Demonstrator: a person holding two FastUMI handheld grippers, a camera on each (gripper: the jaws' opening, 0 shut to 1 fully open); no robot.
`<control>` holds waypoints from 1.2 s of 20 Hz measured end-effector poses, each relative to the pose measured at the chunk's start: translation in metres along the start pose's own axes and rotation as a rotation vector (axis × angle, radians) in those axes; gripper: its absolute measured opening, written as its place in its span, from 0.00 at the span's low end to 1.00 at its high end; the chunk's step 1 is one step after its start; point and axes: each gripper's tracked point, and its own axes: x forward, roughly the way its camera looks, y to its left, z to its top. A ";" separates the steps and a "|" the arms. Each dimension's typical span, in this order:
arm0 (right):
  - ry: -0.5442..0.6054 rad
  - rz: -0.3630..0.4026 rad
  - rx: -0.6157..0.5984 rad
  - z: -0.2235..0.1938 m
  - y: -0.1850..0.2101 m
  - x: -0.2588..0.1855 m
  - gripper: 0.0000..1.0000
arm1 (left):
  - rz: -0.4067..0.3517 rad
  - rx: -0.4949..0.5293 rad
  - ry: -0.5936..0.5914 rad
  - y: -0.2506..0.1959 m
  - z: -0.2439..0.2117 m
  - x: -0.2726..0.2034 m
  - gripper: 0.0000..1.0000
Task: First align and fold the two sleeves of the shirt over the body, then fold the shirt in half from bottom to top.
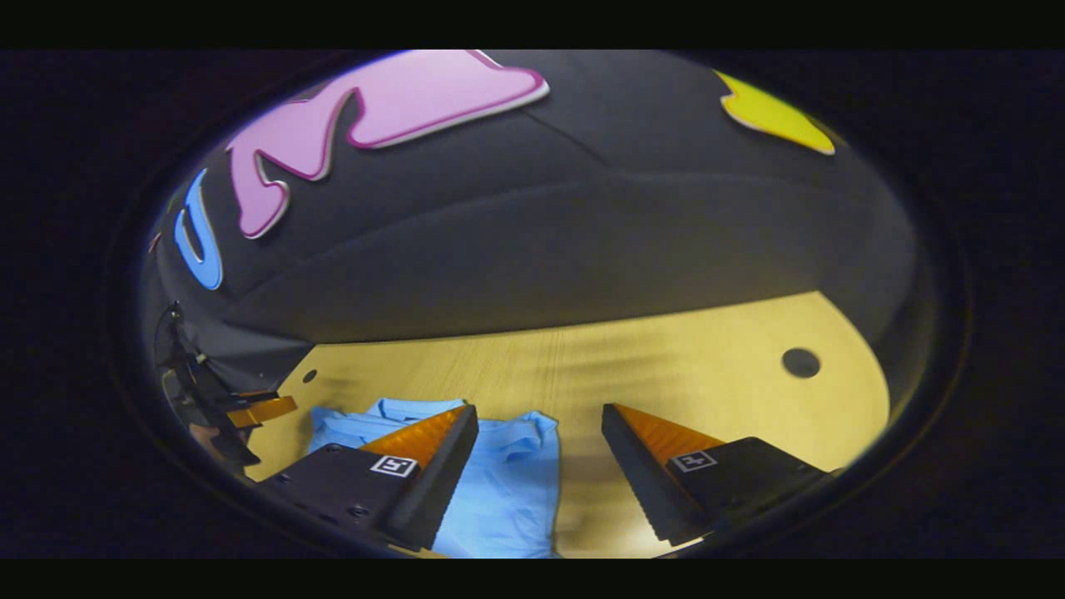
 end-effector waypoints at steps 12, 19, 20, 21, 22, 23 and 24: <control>-0.441 -0.128 -0.209 0.098 0.068 -0.210 0.98 | -0.035 0.025 -0.330 -0.069 0.064 -0.207 0.98; -0.558 -0.161 -0.187 0.069 0.158 -0.370 0.95 | -0.146 -0.046 -0.488 -0.075 0.070 -0.360 0.98; -0.582 -0.170 -0.188 0.066 0.169 -0.391 0.95 | -0.147 -0.035 -0.507 -0.070 0.066 -0.383 0.98; -0.595 -0.183 -0.188 0.060 0.177 -0.413 0.95 | -0.133 -0.018 -0.518 -0.063 0.059 -0.403 0.98; -0.613 -0.187 -0.189 0.053 0.187 -0.435 0.95 | -0.126 0.001 -0.526 -0.058 0.052 -0.422 0.98; -0.625 -0.185 -0.188 0.048 0.197 -0.453 0.95 | -0.130 0.011 -0.535 -0.057 0.046 -0.439 0.98; -0.636 -0.180 -0.190 0.042 0.208 -0.469 1.00 | -0.140 0.009 -0.551 -0.059 0.041 -0.456 0.98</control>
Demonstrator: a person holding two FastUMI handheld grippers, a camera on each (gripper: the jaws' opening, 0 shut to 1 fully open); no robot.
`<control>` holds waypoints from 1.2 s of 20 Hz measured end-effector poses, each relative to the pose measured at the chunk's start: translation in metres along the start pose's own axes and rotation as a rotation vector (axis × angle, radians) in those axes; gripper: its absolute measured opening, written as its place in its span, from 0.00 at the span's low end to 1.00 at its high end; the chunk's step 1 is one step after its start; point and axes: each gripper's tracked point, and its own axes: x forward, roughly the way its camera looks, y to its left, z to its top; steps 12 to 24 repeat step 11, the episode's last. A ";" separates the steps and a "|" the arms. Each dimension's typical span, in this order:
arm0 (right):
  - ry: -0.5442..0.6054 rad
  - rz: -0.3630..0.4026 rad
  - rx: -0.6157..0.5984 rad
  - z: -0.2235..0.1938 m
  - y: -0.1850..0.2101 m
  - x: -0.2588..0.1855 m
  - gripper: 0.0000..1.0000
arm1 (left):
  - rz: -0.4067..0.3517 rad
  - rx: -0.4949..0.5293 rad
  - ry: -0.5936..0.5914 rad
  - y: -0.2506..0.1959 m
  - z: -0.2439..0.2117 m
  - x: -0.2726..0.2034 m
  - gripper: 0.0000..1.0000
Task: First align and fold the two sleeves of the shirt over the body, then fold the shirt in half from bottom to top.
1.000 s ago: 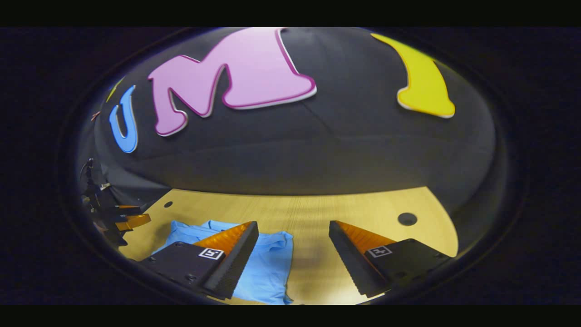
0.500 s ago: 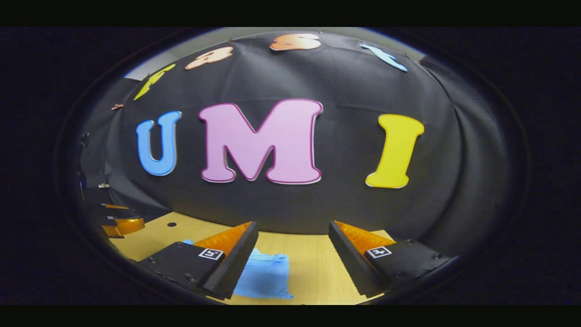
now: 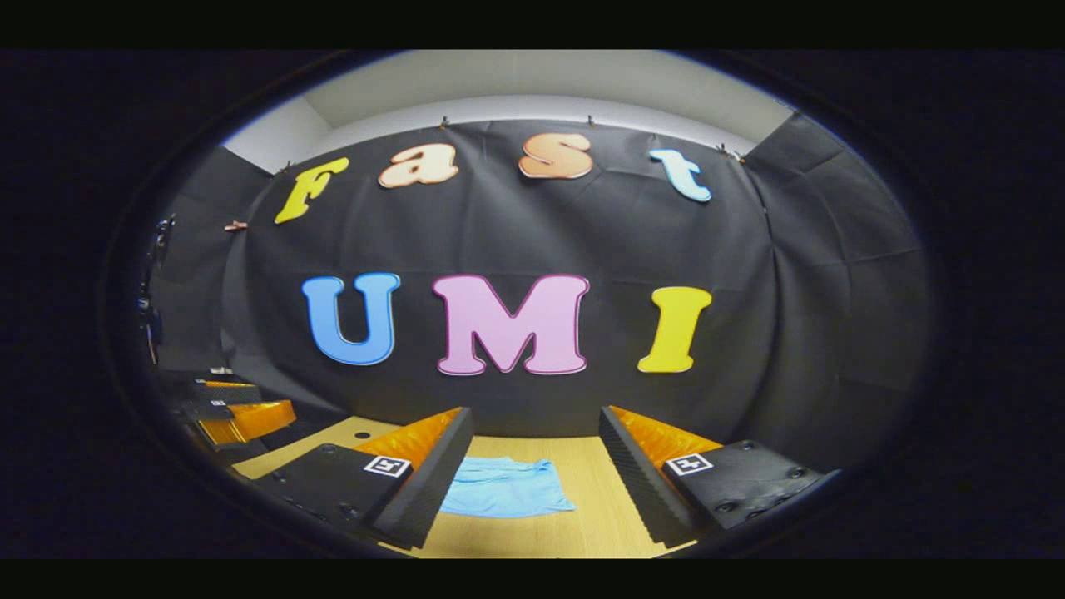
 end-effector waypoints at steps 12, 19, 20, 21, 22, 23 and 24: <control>-0.058 0.007 -0.043 0.042 0.025 -0.085 0.91 | -0.007 0.032 -0.086 -0.020 0.035 -0.089 0.96; -0.058 0.007 -0.043 0.042 0.025 -0.085 0.91 | -0.007 0.032 -0.086 -0.020 0.035 -0.089 0.96; -0.058 0.007 -0.043 0.042 0.025 -0.085 0.91 | -0.007 0.032 -0.086 -0.020 0.035 -0.089 0.96; -0.058 0.007 -0.043 0.042 0.025 -0.085 0.91 | -0.007 0.032 -0.086 -0.020 0.035 -0.089 0.96; -0.058 0.007 -0.043 0.042 0.025 -0.085 0.91 | -0.007 0.032 -0.086 -0.020 0.035 -0.089 0.96; -0.058 0.007 -0.043 0.042 0.025 -0.085 0.91 | -0.007 0.032 -0.086 -0.020 0.035 -0.089 0.96; -0.058 0.007 -0.043 0.042 0.025 -0.085 0.91 | -0.007 0.032 -0.086 -0.020 0.035 -0.089 0.96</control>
